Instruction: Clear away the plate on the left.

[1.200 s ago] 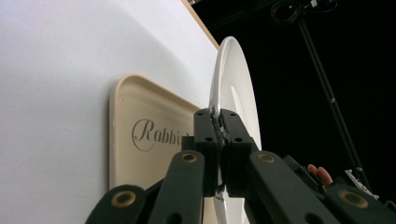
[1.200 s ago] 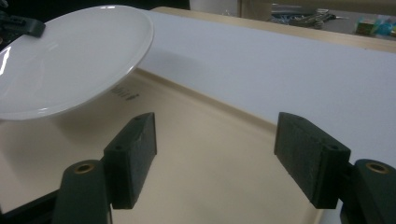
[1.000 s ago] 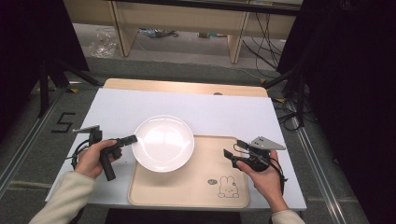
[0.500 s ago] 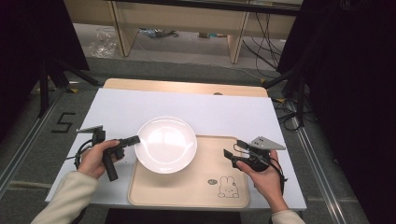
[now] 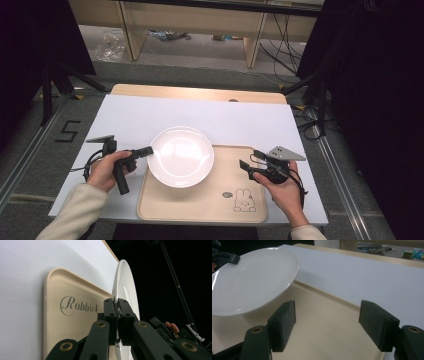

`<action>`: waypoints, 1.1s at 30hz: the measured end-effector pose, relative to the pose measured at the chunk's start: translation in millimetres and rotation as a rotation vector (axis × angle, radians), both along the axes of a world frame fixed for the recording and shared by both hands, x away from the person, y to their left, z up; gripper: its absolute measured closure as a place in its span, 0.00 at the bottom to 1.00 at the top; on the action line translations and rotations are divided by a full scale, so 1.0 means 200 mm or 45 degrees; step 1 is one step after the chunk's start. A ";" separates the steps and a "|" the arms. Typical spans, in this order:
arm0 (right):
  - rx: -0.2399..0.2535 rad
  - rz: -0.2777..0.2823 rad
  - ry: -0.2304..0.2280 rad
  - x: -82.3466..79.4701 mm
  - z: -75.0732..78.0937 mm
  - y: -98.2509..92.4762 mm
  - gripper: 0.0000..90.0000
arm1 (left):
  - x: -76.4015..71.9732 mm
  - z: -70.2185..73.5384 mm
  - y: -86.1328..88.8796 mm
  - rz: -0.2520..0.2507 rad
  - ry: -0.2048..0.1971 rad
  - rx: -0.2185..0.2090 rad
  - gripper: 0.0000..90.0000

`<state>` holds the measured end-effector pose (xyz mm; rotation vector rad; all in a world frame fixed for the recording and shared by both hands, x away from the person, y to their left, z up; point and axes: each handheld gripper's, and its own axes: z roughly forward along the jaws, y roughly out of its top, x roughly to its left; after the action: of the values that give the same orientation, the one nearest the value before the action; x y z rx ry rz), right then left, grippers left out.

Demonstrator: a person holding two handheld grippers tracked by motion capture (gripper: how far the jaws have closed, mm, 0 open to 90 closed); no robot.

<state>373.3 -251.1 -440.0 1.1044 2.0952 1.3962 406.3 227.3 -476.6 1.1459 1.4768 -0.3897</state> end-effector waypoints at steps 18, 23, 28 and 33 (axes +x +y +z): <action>-0.001 0.000 -0.002 0.00 0.00 0.00 0.34 | 0.00 -0.01 -0.04 -0.020 0.006 0.000 0.96; -0.026 0.008 0.011 0.00 0.01 -0.01 0.34 | 0.01 -0.01 -0.05 -0.031 0.008 0.001 0.96; 0.001 -0.001 0.007 0.00 0.00 0.00 0.34 | 0.01 -0.01 -0.06 -0.037 0.009 0.006 0.96; -0.021 0.002 0.020 0.00 0.01 0.00 0.34 | 0.01 -0.02 -0.07 -0.045 0.012 0.006 0.96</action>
<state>372.4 -252.0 -438.7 1.1105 2.1157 1.3726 408.0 213.1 -479.7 1.1769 1.4679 -0.4161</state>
